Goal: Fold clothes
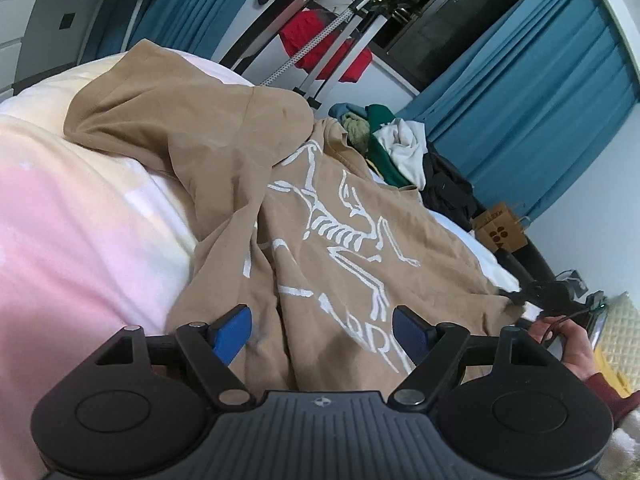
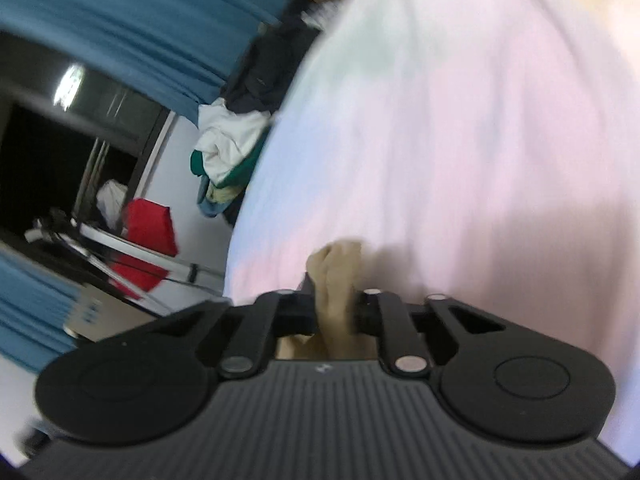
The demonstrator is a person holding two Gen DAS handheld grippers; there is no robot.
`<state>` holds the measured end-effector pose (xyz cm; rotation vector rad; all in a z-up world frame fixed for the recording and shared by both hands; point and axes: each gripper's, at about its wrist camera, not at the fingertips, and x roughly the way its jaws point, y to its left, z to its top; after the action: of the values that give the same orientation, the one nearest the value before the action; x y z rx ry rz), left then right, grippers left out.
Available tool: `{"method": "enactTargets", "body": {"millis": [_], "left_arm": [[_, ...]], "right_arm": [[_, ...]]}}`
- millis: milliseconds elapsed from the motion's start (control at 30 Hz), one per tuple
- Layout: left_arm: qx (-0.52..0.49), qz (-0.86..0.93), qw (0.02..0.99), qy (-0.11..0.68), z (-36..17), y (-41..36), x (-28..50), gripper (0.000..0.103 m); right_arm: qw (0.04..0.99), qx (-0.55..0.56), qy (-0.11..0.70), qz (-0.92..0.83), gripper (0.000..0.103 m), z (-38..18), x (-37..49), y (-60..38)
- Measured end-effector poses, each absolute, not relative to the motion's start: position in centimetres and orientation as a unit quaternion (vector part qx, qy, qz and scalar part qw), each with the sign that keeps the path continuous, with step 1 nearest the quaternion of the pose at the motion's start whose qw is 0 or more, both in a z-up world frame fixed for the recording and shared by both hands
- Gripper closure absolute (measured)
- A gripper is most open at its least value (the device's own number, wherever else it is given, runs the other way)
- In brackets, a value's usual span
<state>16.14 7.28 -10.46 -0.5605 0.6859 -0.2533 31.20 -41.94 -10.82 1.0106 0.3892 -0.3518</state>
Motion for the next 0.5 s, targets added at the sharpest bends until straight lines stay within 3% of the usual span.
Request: {"method": "enactTargets", "body": {"millis": [200,367,467,500], "left_arm": [[-0.257,-0.122,0.901,0.327,-10.2,7.2,16.0,0.024],[-0.244,-0.117,0.905,0.329,-10.3,7.1,16.3,0.024],[-0.236,-0.114,0.906,0.332,-10.5,7.0,16.3,0.024],[-0.236,-0.113,0.906,0.333,-10.4,6.9,16.3,0.024]], "right_arm": [[0.915,0.31,0.162,-0.202,0.095,-8.8,29.8,-44.6],[0.891,0.364,0.191,-0.193,0.089,-12.4,27.4,-48.0],[0.872,0.41,0.196,-0.18,0.069,-13.8,25.6,-48.9],[0.869,0.422,0.193,-0.173,0.057,-14.0,24.9,-49.0]]}}
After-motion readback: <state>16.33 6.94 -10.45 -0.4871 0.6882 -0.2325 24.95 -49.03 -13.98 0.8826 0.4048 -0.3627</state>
